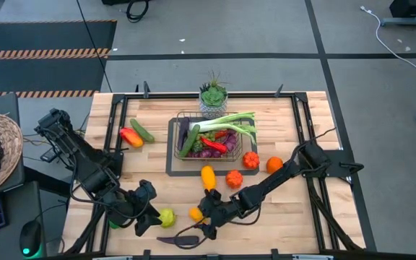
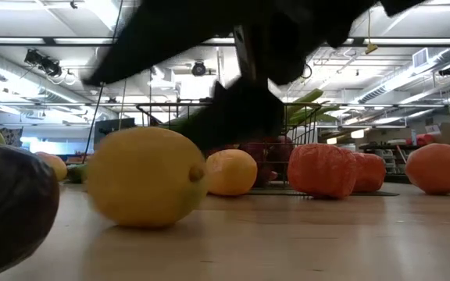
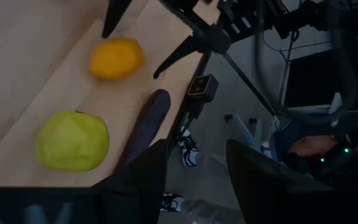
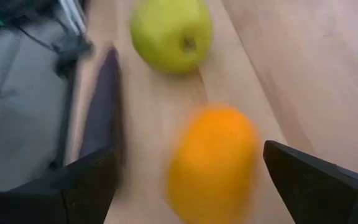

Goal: Build produce basket
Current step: Put the yellow lemon into the wire basket

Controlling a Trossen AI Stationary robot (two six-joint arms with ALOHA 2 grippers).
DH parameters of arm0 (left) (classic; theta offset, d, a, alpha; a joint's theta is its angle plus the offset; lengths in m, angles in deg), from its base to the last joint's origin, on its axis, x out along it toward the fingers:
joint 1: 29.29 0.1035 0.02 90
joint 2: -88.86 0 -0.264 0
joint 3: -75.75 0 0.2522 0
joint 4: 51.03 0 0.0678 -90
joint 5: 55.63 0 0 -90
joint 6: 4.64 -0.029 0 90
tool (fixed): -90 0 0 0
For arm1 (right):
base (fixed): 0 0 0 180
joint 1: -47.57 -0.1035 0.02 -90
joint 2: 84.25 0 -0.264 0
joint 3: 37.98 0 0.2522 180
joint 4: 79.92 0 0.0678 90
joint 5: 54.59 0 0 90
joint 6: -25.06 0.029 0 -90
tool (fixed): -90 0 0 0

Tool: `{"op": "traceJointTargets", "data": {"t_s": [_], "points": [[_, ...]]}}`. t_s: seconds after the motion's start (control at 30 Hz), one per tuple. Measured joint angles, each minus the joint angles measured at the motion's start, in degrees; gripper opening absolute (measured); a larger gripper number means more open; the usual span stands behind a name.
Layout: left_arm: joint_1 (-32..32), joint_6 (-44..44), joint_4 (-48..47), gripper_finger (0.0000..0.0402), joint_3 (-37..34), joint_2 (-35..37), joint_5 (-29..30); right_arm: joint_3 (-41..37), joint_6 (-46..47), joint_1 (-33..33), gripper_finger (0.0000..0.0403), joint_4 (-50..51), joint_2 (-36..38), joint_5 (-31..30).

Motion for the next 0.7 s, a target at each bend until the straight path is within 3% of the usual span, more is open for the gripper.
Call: {"op": "traceJointTargets", "data": {"t_s": [0.17,0.7], "points": [[0.0,1.6,0.1,0.0172,0.0,0.0,0.1,-0.1,0.8,-0.4,0.0389,0.4,-1.1,-3.3],[0.0,2.8,0.3,0.0172,0.0,0.0,0.1,-0.1,0.1,-0.3,0.0352,-2.7,-3.8,-1.1]]}}
